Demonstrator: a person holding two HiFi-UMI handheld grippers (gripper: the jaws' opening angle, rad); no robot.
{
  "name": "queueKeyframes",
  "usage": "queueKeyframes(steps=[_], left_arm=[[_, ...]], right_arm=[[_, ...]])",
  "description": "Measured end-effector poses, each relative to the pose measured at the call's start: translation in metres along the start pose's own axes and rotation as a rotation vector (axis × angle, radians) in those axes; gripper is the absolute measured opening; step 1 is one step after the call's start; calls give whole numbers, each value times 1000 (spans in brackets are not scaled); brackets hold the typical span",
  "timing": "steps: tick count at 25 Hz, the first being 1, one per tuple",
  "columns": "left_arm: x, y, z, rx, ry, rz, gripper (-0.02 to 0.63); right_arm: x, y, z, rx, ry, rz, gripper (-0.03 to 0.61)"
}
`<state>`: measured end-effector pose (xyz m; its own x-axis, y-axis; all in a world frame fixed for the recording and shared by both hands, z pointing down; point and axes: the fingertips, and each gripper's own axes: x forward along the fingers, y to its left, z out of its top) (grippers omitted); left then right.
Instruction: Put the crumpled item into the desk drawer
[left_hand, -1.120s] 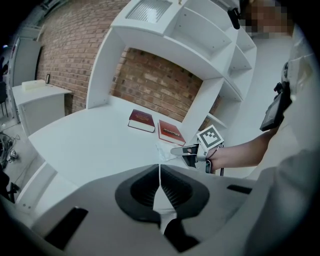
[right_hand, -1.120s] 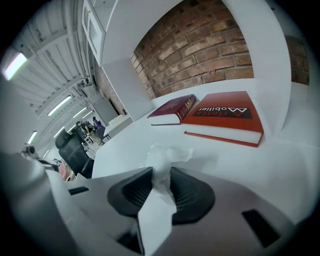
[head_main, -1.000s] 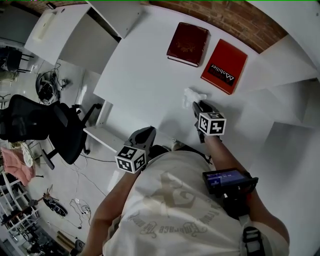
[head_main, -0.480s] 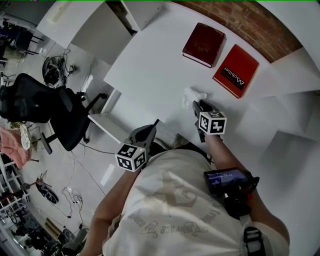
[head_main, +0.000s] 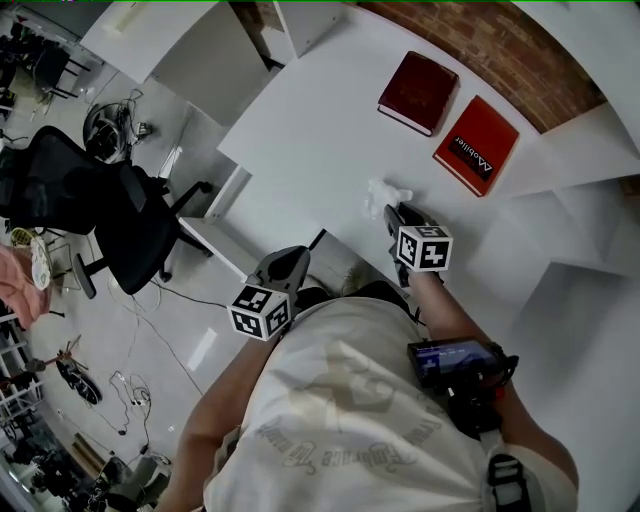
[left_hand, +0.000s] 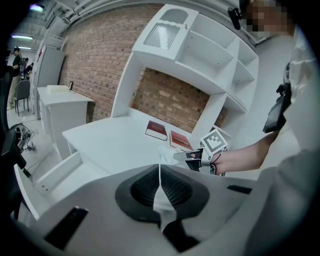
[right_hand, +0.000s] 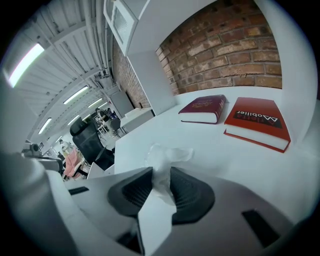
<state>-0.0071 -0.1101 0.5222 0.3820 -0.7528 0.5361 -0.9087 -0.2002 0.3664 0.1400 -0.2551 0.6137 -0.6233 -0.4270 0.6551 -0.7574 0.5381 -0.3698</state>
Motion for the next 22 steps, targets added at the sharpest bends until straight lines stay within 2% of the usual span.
queueKeyframes(steps=[5,22], left_arm=[[-19,13,-5,-33,-27,13,28],[-74,48,-17,-71,-115,34,28]], right_arm=[[-3,22,-3,-23,6,1,120],[2,96,-16,-103,42,33,120]])
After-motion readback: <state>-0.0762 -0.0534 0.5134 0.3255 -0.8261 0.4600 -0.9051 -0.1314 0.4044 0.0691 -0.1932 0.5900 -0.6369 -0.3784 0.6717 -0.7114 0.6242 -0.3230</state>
